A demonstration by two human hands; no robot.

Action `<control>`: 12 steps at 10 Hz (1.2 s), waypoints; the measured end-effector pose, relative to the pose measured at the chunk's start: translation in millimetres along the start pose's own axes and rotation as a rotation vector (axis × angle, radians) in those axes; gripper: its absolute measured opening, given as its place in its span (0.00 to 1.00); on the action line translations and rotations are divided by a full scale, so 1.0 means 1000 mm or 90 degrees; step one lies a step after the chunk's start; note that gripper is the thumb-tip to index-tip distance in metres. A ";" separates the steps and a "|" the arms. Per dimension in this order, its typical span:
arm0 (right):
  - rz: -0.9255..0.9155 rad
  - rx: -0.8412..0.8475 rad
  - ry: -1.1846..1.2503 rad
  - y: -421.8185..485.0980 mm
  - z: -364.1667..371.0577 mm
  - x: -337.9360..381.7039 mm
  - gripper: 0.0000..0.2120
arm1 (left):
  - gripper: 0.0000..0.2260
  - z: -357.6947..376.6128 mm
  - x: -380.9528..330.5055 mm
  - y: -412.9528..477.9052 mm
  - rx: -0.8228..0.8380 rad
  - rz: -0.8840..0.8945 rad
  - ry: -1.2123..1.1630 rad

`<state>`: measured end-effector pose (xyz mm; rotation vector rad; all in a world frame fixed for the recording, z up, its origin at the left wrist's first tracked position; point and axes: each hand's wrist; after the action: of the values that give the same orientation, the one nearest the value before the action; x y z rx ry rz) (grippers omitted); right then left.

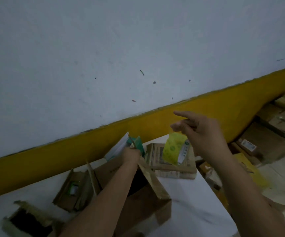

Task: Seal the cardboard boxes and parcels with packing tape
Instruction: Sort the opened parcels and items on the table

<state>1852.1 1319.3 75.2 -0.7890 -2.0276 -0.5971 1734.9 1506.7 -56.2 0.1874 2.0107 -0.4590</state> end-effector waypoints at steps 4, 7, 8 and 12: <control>-0.021 0.213 0.026 0.016 -0.012 -0.020 0.15 | 0.08 -0.078 -0.015 -0.039 0.347 0.193 0.171; 0.016 0.340 0.067 0.002 0.016 -0.028 0.14 | 0.11 -0.080 0.016 -0.059 0.540 0.175 0.292; 0.023 0.372 0.045 -0.001 0.025 -0.036 0.06 | 0.12 -0.073 0.032 -0.066 0.537 0.173 0.262; 0.040 0.519 -0.004 -0.018 0.015 -0.057 0.04 | 0.07 -0.058 0.087 -0.140 0.398 0.245 -0.017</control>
<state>1855.6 1299.0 16.6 -0.3484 -1.9909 0.2783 1600.7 1395.6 -75.7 0.9278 1.6936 -0.8178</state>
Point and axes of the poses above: each hand's wrist, its own y-axis towards the middle knuckle, its own z-axis out of the palm, x = y × z, and after that the axes turned 14 degrees about z, right-handed
